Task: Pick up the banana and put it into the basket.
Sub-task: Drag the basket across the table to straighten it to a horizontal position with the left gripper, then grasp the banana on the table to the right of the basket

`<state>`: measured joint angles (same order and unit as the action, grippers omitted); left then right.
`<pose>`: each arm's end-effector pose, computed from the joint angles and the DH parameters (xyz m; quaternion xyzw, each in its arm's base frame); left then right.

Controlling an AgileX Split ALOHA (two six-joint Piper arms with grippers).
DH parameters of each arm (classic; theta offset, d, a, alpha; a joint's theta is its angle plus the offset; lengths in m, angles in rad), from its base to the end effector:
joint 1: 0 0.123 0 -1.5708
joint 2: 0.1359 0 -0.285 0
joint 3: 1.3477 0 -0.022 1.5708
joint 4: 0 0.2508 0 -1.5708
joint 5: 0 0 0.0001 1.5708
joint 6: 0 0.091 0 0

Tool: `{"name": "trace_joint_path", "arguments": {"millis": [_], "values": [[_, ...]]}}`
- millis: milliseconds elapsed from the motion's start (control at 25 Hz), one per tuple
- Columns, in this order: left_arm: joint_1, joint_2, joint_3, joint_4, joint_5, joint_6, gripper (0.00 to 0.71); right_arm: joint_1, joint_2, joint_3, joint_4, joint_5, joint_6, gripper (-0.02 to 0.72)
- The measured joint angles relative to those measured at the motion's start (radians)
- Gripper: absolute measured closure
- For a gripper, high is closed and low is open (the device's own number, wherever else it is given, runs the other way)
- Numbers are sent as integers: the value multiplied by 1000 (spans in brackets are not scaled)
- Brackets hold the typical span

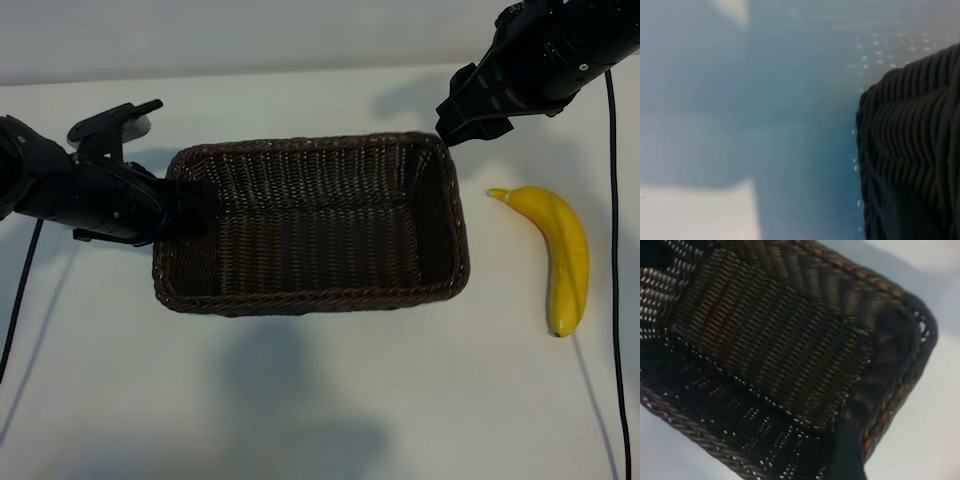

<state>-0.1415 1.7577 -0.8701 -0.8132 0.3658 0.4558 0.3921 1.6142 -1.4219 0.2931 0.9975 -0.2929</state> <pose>0.3173 -0.0692 0.1520 -0.0539 0.9580 -0.1813 0.2156 0.3093 0.1518 0.3210 -0.2774 0.9227 0.1489 0.2224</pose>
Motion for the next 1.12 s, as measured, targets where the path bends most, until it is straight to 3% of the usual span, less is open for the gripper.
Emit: {"name": "trace_joint_path", "arguments": {"millis": [80,240,360,720,880,1120], "values": [[0,0,-3,-6,5,3,494,0,0,0,0,0,0,143],[0,0,-5,-37,21,3,193,0,0,0,0,0,0,143],[0,-1,-5,-46,47,3,95,0,0,0,0,0,0,143],[1,-134,-5,3,94,-16,94,0,0,0,0,0,1,143],[39,-235,-5,55,153,-61,96,0,0,0,0,0,5,143],[94,-367,-5,240,253,-195,98,0,0,0,0,-1,5,143]]}}
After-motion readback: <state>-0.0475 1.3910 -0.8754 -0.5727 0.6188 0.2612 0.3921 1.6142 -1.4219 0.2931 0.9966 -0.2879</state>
